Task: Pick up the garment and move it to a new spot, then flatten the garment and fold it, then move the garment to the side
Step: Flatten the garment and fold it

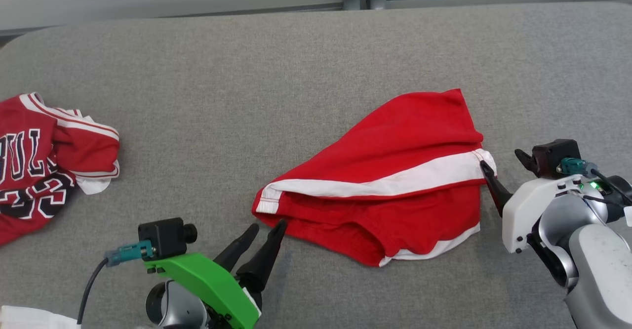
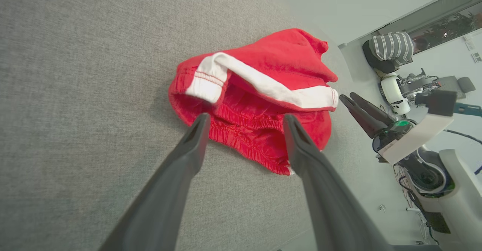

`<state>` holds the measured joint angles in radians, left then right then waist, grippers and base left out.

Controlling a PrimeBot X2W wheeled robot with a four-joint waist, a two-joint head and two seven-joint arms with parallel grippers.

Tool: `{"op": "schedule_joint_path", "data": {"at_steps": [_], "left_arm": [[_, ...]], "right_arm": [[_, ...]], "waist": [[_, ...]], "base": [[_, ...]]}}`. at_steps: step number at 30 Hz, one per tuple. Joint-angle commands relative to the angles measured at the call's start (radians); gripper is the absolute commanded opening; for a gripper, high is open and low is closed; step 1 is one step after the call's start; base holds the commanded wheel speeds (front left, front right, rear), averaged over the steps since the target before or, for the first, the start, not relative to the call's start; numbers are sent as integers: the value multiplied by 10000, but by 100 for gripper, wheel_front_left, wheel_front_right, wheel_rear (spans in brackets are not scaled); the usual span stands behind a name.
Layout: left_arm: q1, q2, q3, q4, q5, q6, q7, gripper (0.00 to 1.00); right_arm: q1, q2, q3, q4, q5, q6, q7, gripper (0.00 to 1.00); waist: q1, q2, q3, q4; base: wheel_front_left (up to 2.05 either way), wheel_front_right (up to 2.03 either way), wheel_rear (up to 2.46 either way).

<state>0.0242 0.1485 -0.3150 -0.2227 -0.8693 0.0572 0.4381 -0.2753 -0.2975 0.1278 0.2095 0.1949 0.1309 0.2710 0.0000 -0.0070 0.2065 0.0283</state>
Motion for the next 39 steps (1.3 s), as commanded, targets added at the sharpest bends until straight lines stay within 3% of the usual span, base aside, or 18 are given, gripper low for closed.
{"op": "schedule_joint_path", "data": {"at_steps": [1,20,23,26,27,36,39], "left_arm": [[-259,-34,28,-70,8,68,44,100],[-587,-244,-104,252,126,12,-289,100],[-603,-261,-162,271,135,16,-280,100],[-604,-285,-251,232,104,11,-218,100],[-589,-287,-270,217,95,22,-207,100],[-513,-375,-381,274,17,48,-264,100],[-519,-413,-447,292,12,80,-269,100]], "right_arm": [[-102,-80,66,-39,147,-3,62,100],[-179,-23,494,382,186,-3,-293,98],[-226,-66,648,494,160,-3,-385,87],[-328,-110,780,582,115,-3,-511,64],[-348,-113,809,607,114,-3,-543,50],[-447,-139,804,873,205,-3,-621,35],[-511,-159,819,978,211,-3,-660,13]], "waist": [[0,70,436,208],[0,70,789,298],[0,70,771,290],[0,70,735,292],[0,70,720,292],[0,70,657,334],[0,70,625,349]], "base": [[0,0,0],[0,0,0],[0,0,0],[0,0,0],[0,0,0],[0,0,0],[0,0,0]]}}
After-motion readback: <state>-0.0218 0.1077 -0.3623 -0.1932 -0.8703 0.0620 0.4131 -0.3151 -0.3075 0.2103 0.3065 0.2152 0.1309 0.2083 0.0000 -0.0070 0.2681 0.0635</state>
